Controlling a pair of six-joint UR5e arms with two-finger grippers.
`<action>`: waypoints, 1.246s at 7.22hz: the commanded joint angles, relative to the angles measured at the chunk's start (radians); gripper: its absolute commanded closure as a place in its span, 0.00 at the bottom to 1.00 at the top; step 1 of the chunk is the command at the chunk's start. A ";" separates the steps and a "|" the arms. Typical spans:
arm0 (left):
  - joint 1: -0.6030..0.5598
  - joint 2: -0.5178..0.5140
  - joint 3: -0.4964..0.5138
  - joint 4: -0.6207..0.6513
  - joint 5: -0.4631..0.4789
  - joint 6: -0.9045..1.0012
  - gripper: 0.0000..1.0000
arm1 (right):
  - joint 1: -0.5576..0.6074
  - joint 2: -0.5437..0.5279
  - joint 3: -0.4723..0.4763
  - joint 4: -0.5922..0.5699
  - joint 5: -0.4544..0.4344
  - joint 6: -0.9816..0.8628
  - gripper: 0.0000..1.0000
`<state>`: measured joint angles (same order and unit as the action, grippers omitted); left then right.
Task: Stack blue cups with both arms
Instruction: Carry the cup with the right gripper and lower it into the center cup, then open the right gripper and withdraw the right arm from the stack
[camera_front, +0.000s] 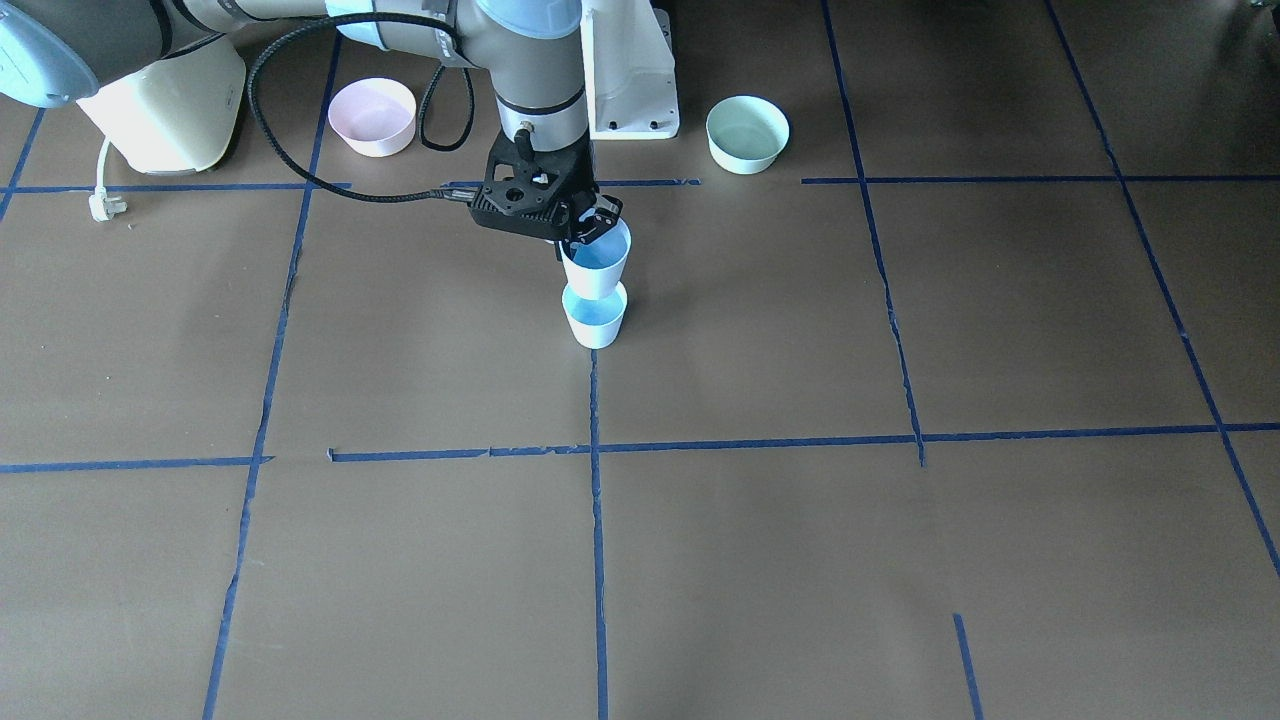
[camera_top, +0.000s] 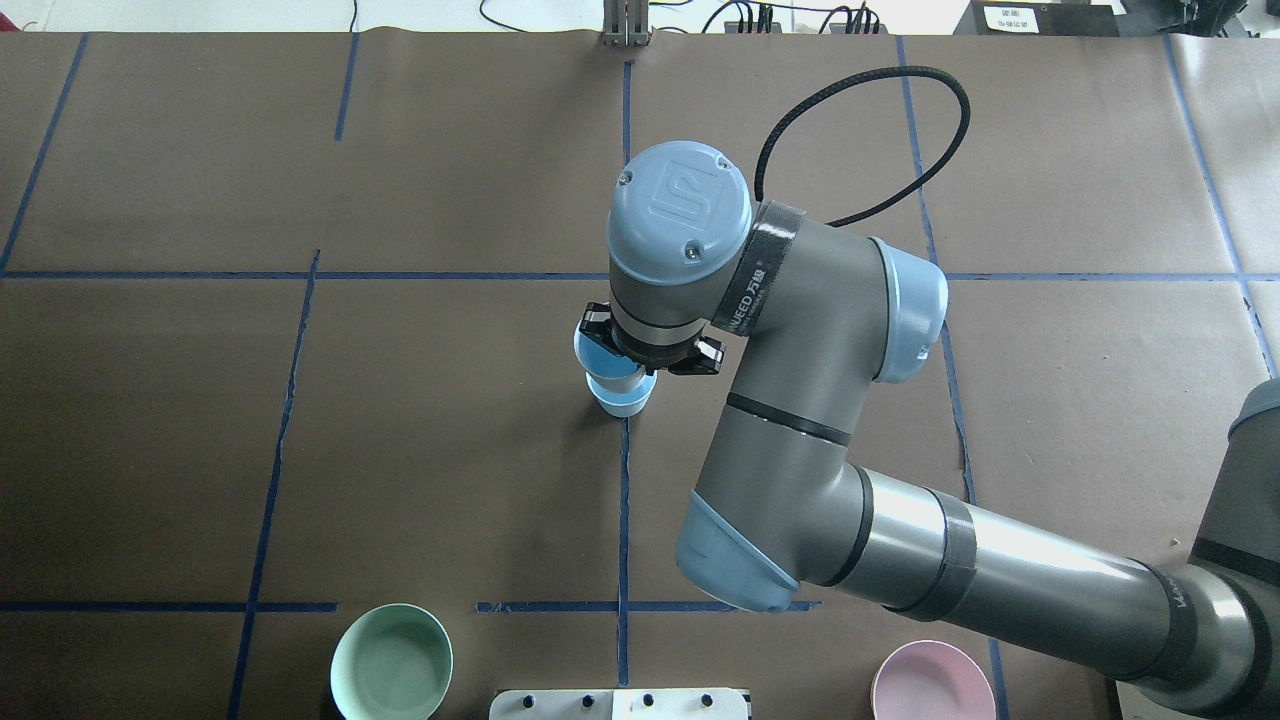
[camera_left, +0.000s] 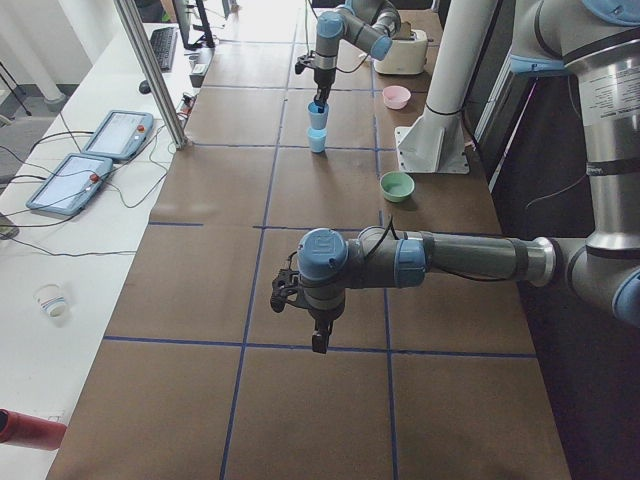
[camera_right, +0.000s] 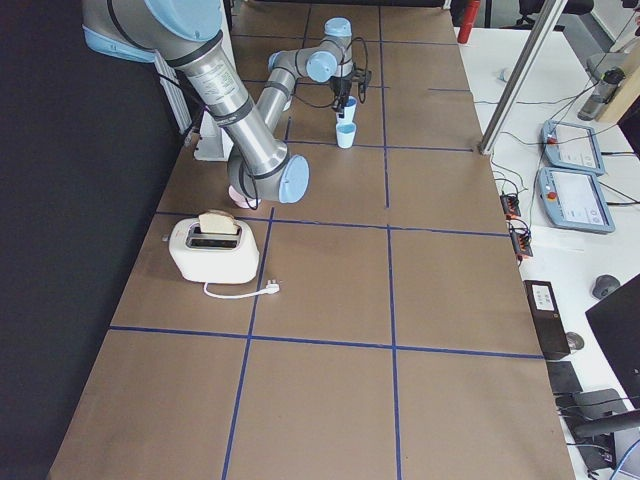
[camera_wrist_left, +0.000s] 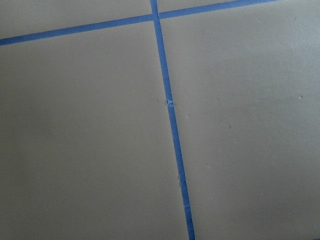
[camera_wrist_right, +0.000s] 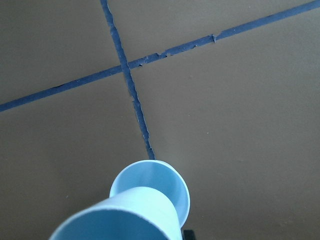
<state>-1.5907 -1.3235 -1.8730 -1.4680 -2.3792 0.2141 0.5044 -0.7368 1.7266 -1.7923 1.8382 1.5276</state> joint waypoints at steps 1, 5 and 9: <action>0.002 -0.002 0.000 0.000 0.000 -0.012 0.00 | -0.006 0.014 -0.030 0.002 -0.007 -0.003 0.97; 0.002 -0.002 0.002 0.000 0.000 -0.012 0.00 | -0.007 -0.009 -0.036 0.004 -0.007 -0.009 0.44; 0.003 -0.005 0.009 0.000 0.005 -0.012 0.00 | 0.026 -0.038 -0.035 0.048 0.021 -0.082 0.00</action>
<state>-1.5887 -1.3271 -1.8685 -1.4680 -2.3775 0.2025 0.5003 -0.7605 1.6915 -1.7545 1.8387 1.4989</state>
